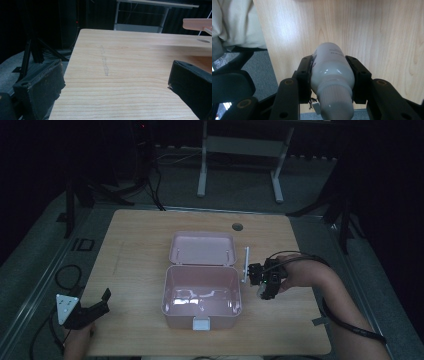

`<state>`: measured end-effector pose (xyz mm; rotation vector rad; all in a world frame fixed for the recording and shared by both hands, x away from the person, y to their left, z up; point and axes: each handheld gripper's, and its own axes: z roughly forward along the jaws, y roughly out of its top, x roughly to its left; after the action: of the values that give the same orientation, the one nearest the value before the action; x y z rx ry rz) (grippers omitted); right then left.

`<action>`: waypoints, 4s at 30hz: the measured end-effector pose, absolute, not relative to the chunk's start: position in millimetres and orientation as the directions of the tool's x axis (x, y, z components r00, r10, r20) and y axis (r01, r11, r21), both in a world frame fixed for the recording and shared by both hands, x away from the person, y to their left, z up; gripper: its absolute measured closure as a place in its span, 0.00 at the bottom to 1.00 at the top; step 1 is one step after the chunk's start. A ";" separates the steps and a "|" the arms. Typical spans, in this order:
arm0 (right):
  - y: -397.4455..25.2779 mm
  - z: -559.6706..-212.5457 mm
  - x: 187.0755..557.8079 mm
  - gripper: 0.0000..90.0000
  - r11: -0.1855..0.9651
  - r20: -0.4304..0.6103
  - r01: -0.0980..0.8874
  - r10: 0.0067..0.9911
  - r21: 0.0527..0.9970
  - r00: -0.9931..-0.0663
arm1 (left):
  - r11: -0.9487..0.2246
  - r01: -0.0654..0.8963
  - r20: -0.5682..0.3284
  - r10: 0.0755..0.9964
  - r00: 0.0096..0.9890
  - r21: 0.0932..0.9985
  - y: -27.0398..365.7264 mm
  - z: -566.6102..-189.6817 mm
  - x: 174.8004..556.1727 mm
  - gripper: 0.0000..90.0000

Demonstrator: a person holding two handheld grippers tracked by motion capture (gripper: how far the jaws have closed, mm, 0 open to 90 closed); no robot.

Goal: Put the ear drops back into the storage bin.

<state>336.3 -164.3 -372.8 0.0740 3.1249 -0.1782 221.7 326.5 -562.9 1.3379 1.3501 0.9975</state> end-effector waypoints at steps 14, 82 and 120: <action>-127.1 -356.2 332.6 0.66 0.997 -0.016 0.017 0.016 -0.075 -1.000 | 0.070 0.217 -0.084 0.995 0.056 0.974 326.8 -562.8 221.7 0.01; -54.0 -484.8 337.4 0.66 0.958 0.065 -0.205 -0.196 -0.200 -0.978 | 0.065 0.216 -0.080 0.995 0.063 0.974 326.5 -562.9 221.9 0.01; -67.7 -427.4 337.6 0.34 0.989 0.011 -0.113 -0.112 -0.094 -0.994 | 0.067 0.219 -0.082 0.995 0.060 0.973 326.5 -562.8 222.1 0.00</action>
<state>337.6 -67.7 -427.4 -0.1771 3.1388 -0.1496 222.1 326.5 -562.8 1.3417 1.3492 0.9914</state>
